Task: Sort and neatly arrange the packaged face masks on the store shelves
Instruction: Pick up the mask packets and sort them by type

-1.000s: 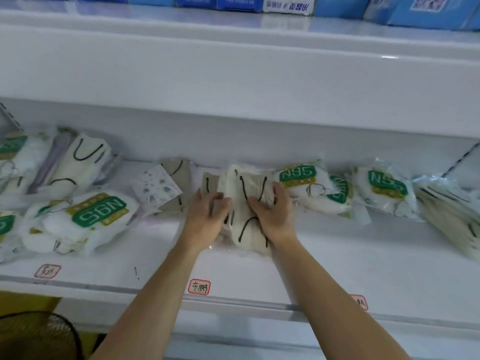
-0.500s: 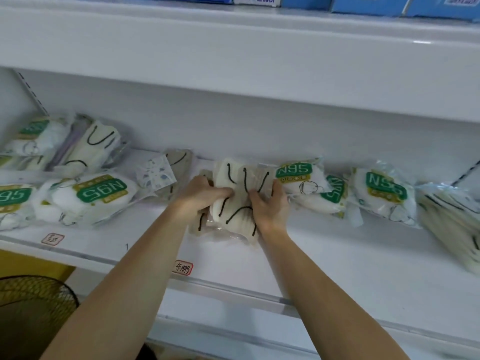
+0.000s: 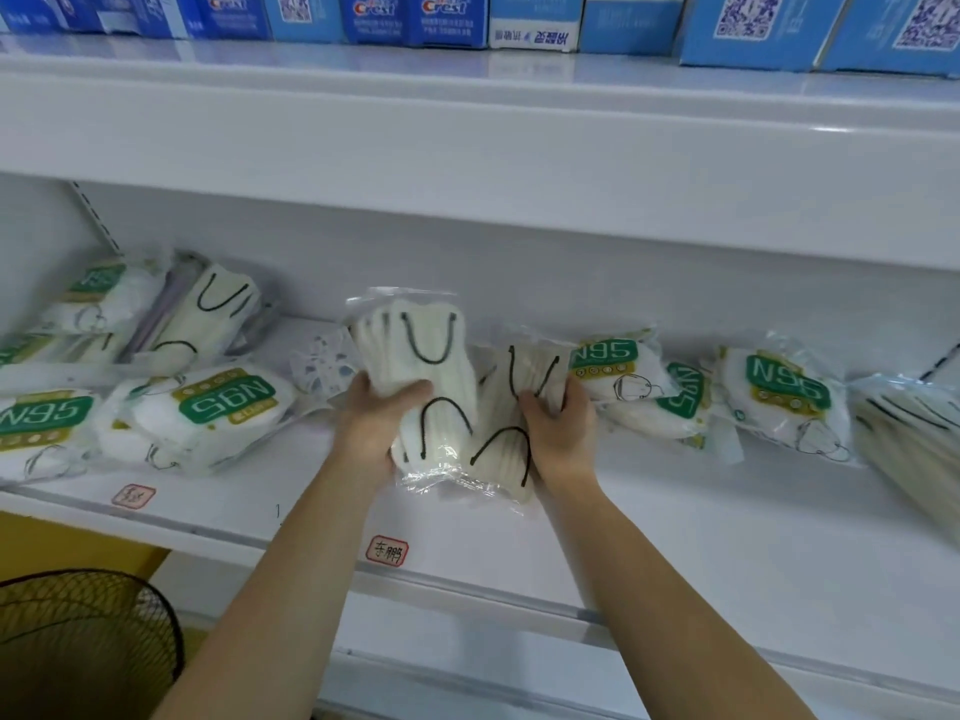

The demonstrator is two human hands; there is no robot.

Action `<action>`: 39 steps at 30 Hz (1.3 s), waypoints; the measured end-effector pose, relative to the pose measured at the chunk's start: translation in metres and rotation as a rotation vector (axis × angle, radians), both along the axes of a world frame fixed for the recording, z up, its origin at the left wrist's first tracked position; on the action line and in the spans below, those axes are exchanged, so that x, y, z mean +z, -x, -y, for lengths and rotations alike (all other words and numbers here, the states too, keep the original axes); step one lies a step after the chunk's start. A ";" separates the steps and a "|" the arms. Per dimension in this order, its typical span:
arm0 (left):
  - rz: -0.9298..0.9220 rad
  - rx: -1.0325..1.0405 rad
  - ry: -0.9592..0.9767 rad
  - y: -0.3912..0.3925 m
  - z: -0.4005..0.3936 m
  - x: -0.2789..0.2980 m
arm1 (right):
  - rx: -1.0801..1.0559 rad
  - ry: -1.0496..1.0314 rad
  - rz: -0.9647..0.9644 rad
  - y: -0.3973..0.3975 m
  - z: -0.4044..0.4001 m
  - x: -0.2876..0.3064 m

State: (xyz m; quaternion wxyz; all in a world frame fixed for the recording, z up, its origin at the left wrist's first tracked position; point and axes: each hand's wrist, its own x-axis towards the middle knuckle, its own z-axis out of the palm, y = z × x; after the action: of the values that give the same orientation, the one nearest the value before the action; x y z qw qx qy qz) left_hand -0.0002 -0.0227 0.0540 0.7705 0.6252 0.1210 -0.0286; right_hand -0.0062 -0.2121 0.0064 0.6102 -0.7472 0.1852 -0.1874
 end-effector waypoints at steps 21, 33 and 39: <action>-0.145 -0.302 0.338 -0.018 -0.036 -0.006 | -0.053 0.506 0.131 0.026 -0.011 0.014; -0.098 -0.592 0.444 -0.001 -0.012 0.003 | -0.059 -0.402 0.100 0.062 -0.037 0.050; -0.067 -0.666 0.277 0.016 -0.008 0.011 | -0.070 -0.423 0.038 0.073 -0.043 0.044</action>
State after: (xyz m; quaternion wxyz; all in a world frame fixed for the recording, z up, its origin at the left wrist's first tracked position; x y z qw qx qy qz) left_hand -0.0164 -0.0152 0.0645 0.7920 0.5186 -0.0691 -0.3148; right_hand -0.0788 -0.1686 0.0506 0.7500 -0.5919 0.2347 -0.1792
